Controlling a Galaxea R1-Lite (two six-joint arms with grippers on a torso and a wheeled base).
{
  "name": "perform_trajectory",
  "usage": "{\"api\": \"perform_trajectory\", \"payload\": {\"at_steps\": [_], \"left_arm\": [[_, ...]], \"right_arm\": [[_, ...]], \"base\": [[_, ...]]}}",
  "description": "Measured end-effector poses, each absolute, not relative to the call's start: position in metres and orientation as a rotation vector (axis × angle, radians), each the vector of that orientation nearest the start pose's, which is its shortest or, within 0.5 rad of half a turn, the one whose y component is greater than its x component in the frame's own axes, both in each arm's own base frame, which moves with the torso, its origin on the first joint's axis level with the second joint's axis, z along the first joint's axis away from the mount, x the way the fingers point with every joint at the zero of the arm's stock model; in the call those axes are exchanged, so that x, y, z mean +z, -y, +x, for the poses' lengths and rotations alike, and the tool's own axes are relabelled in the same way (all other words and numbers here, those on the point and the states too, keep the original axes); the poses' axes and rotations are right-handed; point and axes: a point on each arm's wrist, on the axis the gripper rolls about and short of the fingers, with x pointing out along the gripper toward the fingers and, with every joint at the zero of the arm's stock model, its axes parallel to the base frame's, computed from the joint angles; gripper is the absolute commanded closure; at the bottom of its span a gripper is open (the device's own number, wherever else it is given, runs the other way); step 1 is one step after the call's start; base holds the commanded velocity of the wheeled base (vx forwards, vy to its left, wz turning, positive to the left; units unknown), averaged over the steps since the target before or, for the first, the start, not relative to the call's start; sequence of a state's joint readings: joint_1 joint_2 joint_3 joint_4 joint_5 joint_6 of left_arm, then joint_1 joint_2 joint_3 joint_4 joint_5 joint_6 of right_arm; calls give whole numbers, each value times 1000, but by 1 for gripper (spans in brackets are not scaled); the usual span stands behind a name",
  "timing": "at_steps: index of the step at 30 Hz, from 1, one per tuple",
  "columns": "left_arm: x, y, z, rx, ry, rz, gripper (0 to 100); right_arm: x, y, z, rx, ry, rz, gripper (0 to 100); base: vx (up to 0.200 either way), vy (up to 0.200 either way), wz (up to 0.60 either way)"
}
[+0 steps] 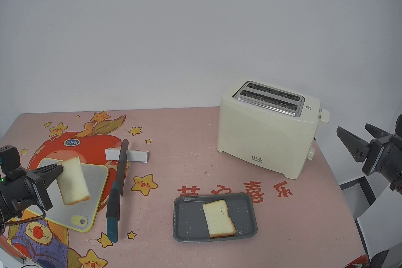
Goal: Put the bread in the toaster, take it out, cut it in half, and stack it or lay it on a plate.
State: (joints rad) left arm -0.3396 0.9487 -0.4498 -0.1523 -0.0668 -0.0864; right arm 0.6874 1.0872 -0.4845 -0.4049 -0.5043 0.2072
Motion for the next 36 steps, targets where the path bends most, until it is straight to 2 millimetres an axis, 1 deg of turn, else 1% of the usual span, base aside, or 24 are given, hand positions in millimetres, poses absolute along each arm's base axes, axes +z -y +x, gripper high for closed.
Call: {"api": "perform_trajectory", "payload": {"at_steps": [5,12,18,28,36], "left_arm": [[198,44,107,-432,-346,-19,100],[205,61,121,-514,-282,1,100],[201,76,129,-582,-305,22,100],[203,103,135,-693,-295,32,100],[198,120,136,-762,-321,54,100]], "right_arm": [[207,-84,120,161,-191,90,0],[201,-84,121,165,-211,78,0],[193,-87,124,165,-247,60,0],[188,-90,129,159,-267,53,0],[183,-92,130,155,-287,40,0]], "base": [[0,0,0],[0,0,0],[0,0,0],[0,0,0],[0,0,0]]}}
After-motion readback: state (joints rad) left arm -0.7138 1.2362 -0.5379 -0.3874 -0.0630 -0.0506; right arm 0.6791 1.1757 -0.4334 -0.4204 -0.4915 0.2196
